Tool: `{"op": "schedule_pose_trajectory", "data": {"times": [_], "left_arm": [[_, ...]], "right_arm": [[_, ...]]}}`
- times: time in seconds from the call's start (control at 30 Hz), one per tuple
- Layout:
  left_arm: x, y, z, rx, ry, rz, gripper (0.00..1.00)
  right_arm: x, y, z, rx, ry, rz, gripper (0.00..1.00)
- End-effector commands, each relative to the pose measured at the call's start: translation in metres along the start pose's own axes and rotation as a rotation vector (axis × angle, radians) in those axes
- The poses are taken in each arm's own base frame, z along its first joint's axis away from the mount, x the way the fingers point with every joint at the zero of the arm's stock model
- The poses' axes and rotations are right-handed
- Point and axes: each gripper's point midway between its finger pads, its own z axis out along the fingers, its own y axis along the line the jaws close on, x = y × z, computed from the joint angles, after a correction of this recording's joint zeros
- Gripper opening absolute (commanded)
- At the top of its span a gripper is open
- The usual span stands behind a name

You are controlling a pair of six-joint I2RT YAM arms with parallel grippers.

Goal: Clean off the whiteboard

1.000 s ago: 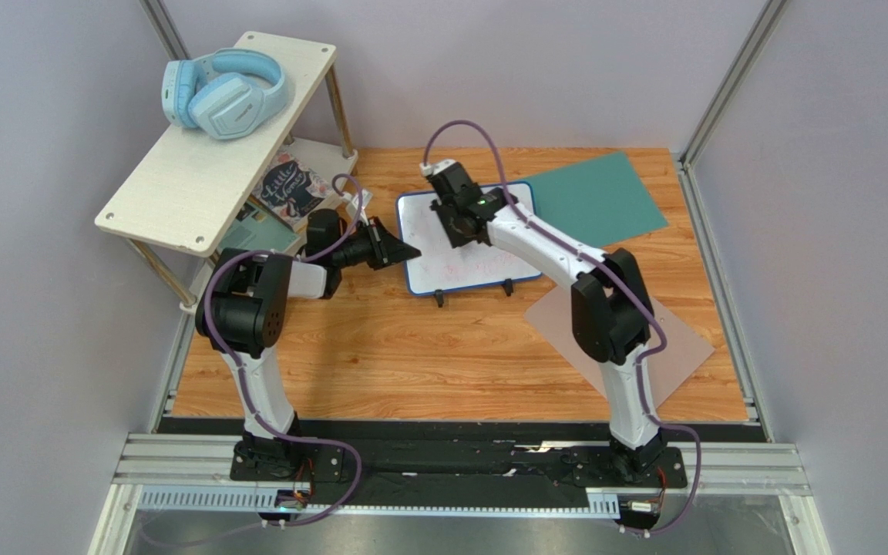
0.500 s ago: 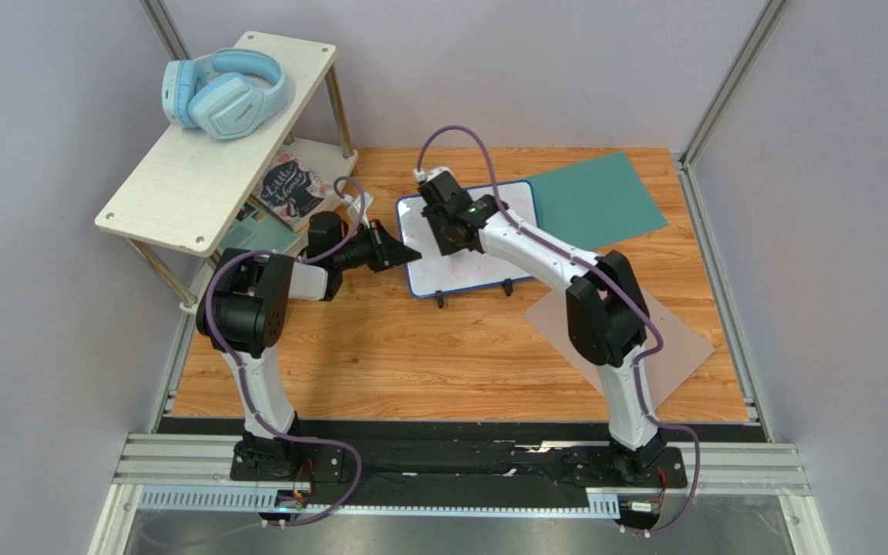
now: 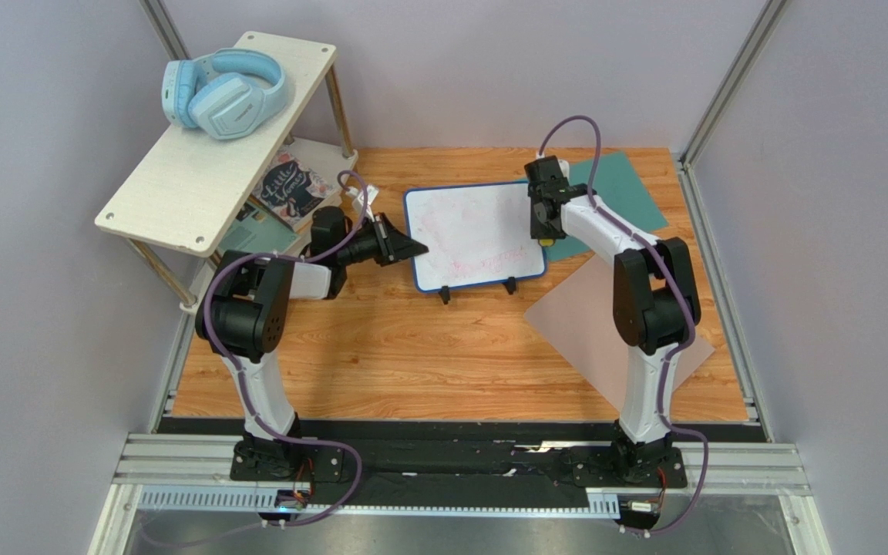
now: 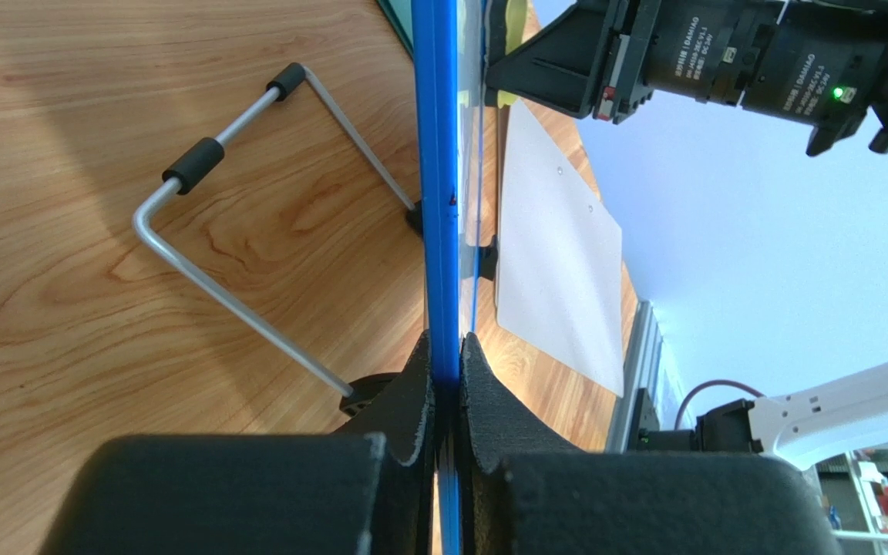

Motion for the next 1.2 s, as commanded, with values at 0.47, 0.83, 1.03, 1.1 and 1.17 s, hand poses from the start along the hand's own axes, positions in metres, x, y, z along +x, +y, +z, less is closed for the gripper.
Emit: {"op": "schedule_pose_trajectory", "data": {"times": [0.47,0.83,1.03,1.1,1.17], "left_arm": [[0.015,0.041,-0.004,-0.118,0.017,0.018,0.00],[0.014,0.041,-0.004,-0.112,0.021,0.019,0.00],[0.015,0.041,-0.004,-0.110,0.022,0.019,0.00],[0.015,0.041,-0.003,-0.110,0.022,0.019,0.00],[0.015,0.040,-0.003,-0.108,0.024,0.019,0.00]], "right_arm": [[-0.001,0.103,-0.016,-0.244,-0.056,-0.153,0.00],[-0.050,0.154,-0.042,-0.385,-0.158,-0.228,0.00],[-0.040,0.191,-0.058,-0.455,-0.159,-0.317,0.00],[-0.028,0.211,-0.063,-0.454,-0.149,-0.372,0.00],[-0.017,0.232,-0.073,-0.457,-0.157,-0.437,0.00]]}}
